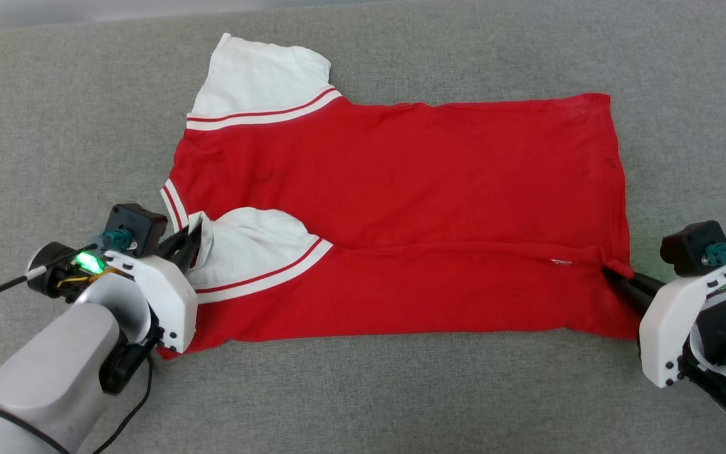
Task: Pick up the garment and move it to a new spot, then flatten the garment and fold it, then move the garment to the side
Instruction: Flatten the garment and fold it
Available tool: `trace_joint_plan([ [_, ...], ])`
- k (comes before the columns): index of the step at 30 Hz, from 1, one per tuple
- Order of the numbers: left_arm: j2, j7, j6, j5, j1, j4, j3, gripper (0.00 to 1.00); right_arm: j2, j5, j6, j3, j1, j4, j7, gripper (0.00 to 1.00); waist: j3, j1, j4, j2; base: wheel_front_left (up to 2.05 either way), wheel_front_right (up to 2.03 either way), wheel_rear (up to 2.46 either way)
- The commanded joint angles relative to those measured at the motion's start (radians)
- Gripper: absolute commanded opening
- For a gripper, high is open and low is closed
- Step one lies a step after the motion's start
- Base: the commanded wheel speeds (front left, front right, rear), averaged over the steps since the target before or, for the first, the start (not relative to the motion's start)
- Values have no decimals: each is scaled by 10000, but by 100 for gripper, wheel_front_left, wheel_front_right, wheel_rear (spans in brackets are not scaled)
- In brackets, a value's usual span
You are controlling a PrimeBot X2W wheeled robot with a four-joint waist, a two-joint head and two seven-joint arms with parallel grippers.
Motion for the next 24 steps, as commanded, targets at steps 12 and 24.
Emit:
trace_joint_plan([
  [12,-127,290,-707,-392,-570,688,-25,100,-43,26,-6,203,-222,45,-512,100,-884,-2,120,0,0,0,0],
  [24,1279,3388,-847,-1083,-1260,-1276,-164,100,-115,-140,-6,-252,427,-725,-382,100,-1450,-2,243,0,0,0,0],
])
